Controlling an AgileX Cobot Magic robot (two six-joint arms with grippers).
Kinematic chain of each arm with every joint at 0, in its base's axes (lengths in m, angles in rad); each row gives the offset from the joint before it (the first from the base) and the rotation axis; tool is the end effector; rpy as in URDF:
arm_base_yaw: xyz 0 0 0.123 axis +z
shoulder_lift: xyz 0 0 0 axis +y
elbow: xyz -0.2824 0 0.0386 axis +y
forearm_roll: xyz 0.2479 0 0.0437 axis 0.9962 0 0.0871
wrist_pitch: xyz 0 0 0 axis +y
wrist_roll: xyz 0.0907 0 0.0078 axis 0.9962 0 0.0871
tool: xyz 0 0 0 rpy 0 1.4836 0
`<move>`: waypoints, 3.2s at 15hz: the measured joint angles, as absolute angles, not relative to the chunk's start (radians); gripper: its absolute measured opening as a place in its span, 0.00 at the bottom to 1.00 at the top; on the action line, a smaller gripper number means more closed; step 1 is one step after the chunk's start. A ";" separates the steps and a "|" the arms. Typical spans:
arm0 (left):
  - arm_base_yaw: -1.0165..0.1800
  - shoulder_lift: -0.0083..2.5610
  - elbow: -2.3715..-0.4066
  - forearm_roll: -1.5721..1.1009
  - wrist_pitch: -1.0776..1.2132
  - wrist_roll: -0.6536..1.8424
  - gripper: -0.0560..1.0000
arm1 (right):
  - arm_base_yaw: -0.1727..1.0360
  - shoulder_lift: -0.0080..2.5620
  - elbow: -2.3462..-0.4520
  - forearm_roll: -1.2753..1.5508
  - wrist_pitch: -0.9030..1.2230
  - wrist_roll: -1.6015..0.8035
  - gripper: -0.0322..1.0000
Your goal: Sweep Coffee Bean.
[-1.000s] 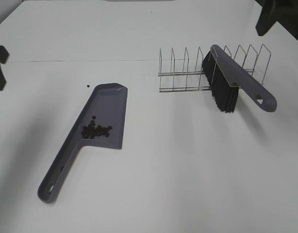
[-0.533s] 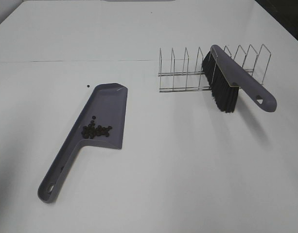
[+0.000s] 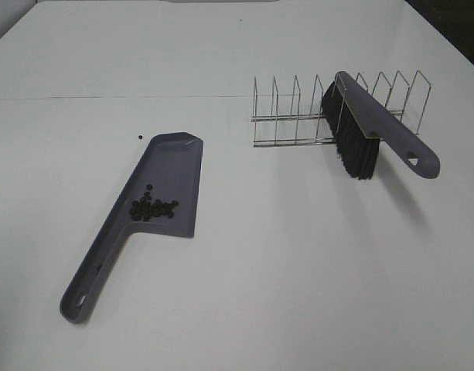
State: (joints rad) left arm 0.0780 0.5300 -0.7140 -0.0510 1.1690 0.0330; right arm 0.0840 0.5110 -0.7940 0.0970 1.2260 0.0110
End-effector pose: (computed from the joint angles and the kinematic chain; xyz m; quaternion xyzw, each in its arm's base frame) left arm 0.0683 0.0011 0.3162 -0.0229 0.9433 -0.0071 0.3310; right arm 0.0569 0.0131 0.3375 -0.0348 0.9350 0.0650 0.3468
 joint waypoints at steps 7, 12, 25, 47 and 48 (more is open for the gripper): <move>-0.010 0.235 -0.564 0.072 1.170 -0.019 0.62 | 0.084 0.142 -0.616 0.071 1.226 0.011 0.66; -0.014 0.000 -0.559 0.087 1.173 0.000 0.62 | 0.084 0.029 -0.556 0.071 1.226 0.011 0.66; -0.014 -0.007 -0.519 0.052 1.086 0.016 0.62 | 0.084 -0.005 -0.457 0.071 1.116 0.011 0.66; 0.032 -0.007 -0.519 0.000 1.084 0.011 0.62 | 0.084 -0.005 -0.457 0.062 1.115 0.011 0.66; 0.032 -0.007 -0.519 0.000 1.084 0.011 0.62 | 0.084 -0.005 -0.457 0.061 1.115 0.011 0.66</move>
State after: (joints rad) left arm 0.0320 -0.0070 -0.5190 0.0000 1.0840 0.0110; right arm 0.0840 -0.0050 -0.4570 0.0610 1.1150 0.0110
